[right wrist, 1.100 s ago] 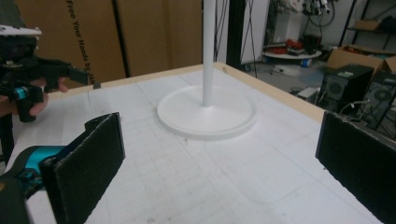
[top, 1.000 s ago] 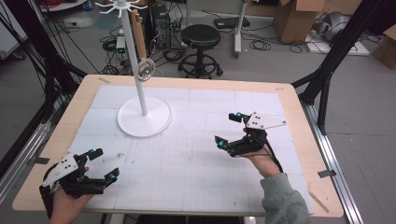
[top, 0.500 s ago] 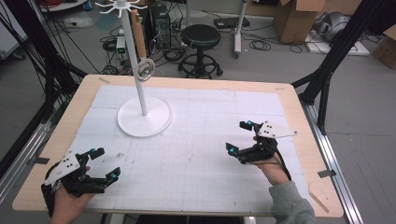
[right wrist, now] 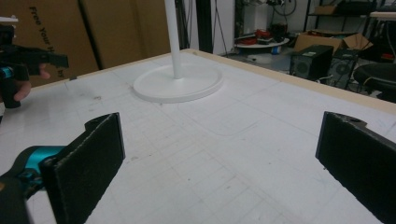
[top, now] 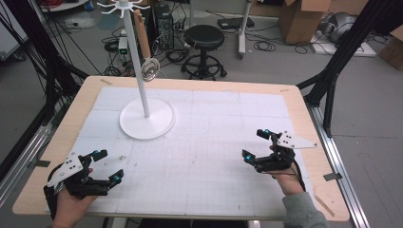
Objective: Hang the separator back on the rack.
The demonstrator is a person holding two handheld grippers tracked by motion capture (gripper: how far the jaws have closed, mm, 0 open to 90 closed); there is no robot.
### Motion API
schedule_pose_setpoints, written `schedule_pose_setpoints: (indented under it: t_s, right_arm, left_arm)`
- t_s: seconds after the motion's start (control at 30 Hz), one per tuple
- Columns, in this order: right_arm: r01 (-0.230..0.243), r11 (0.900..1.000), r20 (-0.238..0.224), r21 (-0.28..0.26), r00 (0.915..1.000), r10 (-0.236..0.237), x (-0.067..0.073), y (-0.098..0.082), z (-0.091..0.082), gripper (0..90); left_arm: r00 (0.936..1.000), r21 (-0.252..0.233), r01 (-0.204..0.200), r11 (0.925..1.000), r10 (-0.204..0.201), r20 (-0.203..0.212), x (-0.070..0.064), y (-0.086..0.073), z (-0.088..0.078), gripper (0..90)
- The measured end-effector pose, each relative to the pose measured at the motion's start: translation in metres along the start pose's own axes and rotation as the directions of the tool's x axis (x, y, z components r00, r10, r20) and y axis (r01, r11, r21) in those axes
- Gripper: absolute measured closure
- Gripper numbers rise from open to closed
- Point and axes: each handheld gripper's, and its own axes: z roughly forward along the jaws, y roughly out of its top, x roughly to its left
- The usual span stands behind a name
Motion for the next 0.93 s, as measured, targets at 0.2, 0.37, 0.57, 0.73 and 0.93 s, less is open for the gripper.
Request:
schedule_pose_setpoints:
  t_s: [0.2, 0.37, 0.57, 0.73, 0.93]
  right_arm:
    - [-0.003, 1.000, 0.030, -0.007, 0.9996, 0.004, -0.005, -0.006, -0.013, 0.4]
    - [-0.027, 0.999, 0.056, -0.028, 0.9980, 0.028, -0.009, -0.011, -0.027, 0.4]
    - [-0.044, 0.998, 0.074, -0.033, 0.9962, 0.047, -0.012, -0.018, -0.041, 0.4]
    - [-0.049, 0.998, 0.091, -0.028, 0.9945, 0.051, -0.014, -0.024, -0.050, 0.4]
    - [-0.060, 0.998, 0.090, -0.031, 0.9940, 0.063, -0.015, -0.027, -0.051, 0.4]
  left_arm:
    - [1.0000, -0.001, -0.001, 1.0000, 0.001, 0.009, -0.002, 0.001, 0.003, 1.8]
    - [0.9999, 0.001, -0.002, 1.0000, 0.002, 0.010, -0.002, 0.001, 0.004, 1.8]
    - [1.0000, 0.001, -0.003, 1.0000, 0.003, 0.004, 0.000, 0.001, 0.004, 1.8]
    - [1.0000, -0.001, -0.004, 1.0000, 0.004, 0.001, -0.001, 0.002, 0.005, 1.8]
    - [0.9999, 0.007, -0.010, 0.9999, 0.010, 0.005, -0.003, 0.003, 0.010, 1.8]
